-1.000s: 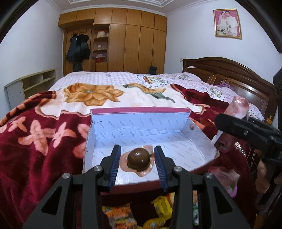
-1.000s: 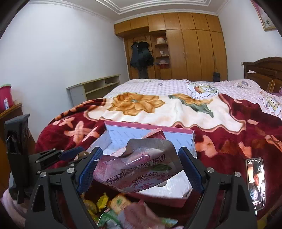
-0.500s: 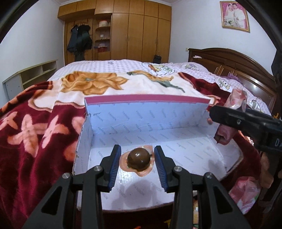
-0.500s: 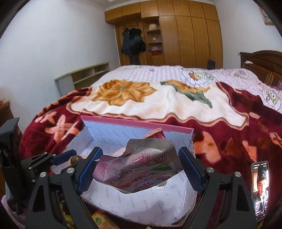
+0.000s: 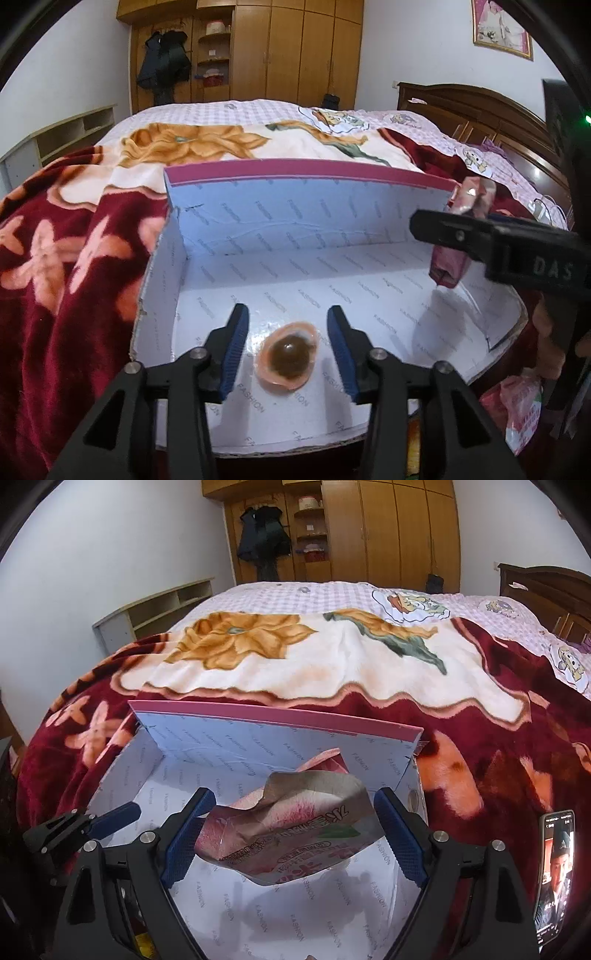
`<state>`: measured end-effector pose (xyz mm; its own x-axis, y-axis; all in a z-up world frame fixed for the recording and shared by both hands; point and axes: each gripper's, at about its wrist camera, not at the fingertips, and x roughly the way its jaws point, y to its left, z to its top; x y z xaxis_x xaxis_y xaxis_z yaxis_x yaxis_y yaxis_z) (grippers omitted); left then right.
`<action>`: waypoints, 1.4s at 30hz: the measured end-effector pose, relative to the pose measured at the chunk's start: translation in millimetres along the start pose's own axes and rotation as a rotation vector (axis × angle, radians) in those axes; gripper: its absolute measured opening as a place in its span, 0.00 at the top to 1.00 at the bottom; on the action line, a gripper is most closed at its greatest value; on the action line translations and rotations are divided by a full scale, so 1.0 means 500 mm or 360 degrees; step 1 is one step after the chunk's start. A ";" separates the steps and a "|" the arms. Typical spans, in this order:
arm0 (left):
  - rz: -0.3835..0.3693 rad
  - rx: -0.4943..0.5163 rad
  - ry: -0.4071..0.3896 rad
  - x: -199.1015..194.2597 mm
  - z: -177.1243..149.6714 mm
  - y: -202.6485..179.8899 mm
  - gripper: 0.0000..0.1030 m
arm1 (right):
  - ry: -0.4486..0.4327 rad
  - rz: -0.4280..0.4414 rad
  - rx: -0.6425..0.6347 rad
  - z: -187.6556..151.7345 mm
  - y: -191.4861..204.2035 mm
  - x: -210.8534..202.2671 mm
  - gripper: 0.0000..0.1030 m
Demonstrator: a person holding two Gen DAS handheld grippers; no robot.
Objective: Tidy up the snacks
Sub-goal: 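Release chocolate into the box with the left tool while the right releases the pouch, then withdraw both tools from the box toward the remaining snacks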
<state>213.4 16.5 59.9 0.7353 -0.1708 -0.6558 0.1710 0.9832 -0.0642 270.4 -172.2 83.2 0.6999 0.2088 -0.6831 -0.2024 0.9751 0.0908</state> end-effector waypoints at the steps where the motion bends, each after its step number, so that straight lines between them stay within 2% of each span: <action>1: -0.0004 0.0001 0.0002 0.001 0.000 0.000 0.49 | 0.0010 -0.0007 0.0008 0.002 -0.002 0.003 0.13; 3: -0.0025 0.0001 0.0007 0.003 0.000 0.001 0.42 | 0.0028 -0.0017 0.0021 0.008 -0.003 0.011 0.13; 5: -0.0048 -0.0006 0.0005 0.002 -0.001 0.003 0.39 | 0.0044 -0.0014 0.0032 0.014 -0.003 0.017 0.13; 12: -0.0078 -0.0026 0.0022 0.002 0.006 0.014 0.39 | 0.0056 -0.0020 0.0027 0.026 -0.001 0.024 0.12; 15: -0.0060 -0.0028 0.0027 0.003 0.008 0.013 0.39 | 0.0031 0.0015 0.0041 0.029 -0.008 0.021 0.03; 23: -0.0014 -0.0057 0.0023 -0.009 0.012 0.010 0.39 | 0.0018 0.0131 0.0009 0.035 -0.008 0.015 0.02; 31: 0.0020 -0.0022 -0.0027 -0.049 0.022 0.002 0.39 | -0.0055 0.0178 0.0010 0.034 0.002 -0.037 0.02; 42: 0.0033 -0.0084 -0.0076 -0.115 0.010 0.004 0.39 | -0.0085 0.0202 -0.0017 0.005 0.030 -0.108 0.02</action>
<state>175.1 27.9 101.3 0.7692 -0.1517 -0.6208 0.1213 0.9884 -0.0913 231.2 -168.8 123.6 0.7036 0.3346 -0.6269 -0.2989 0.9397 0.1661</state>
